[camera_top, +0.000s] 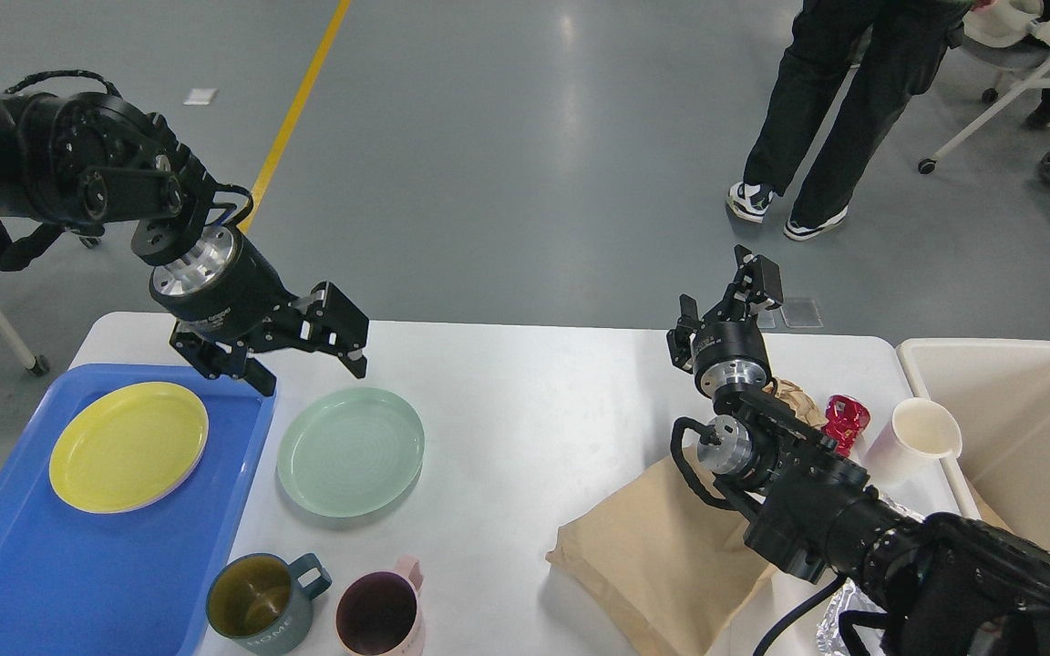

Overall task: Tidy desktop
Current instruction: 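Swing the left gripper over and grasp the dark teal mug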

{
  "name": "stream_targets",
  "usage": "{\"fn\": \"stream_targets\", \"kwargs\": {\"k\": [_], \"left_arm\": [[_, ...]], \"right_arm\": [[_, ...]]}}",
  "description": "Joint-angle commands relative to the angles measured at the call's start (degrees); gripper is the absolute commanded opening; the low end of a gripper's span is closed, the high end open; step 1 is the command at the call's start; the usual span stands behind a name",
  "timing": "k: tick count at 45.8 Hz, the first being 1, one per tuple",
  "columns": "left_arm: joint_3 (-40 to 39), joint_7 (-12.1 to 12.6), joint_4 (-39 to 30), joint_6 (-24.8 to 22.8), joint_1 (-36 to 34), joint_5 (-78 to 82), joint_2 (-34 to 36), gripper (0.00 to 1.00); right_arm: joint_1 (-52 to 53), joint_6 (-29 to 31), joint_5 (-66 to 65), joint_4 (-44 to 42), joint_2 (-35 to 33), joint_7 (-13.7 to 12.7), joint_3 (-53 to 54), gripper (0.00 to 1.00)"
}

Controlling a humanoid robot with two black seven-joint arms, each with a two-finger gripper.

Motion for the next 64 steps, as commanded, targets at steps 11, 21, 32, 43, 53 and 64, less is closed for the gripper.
{"fn": "stream_targets", "kwargs": {"k": [11,21,32,43,53,64], "left_arm": [[1.1,0.7,-5.0,-6.6,1.5,9.3,-0.5,0.98],[1.8,3.5,-12.5,-5.1,3.8,16.7,-0.3,0.92],[1.9,12.9,-20.3,14.3,7.3,16.4,0.9,0.90],[2.0,17.1,-21.1,24.4,10.1,16.3,0.9,0.90],[0.7,22.0,-21.0,29.7,14.8,16.4,0.3,0.90],[-2.1,26.1,-20.7,35.8,19.1,16.3,0.2,0.90]], "right_arm": [[0.0,0.0,0.0,0.0,0.0,0.0,0.0,1.00],[0.0,0.0,0.0,0.1,0.0,0.0,0.0,1.00],[0.0,0.0,0.0,0.0,0.0,0.0,0.0,1.00],[0.0,0.0,0.0,0.1,0.0,0.0,0.0,1.00],[0.0,0.0,0.0,0.1,0.0,0.0,0.0,1.00],[0.0,0.0,0.0,0.1,0.0,0.0,0.0,1.00]]}}
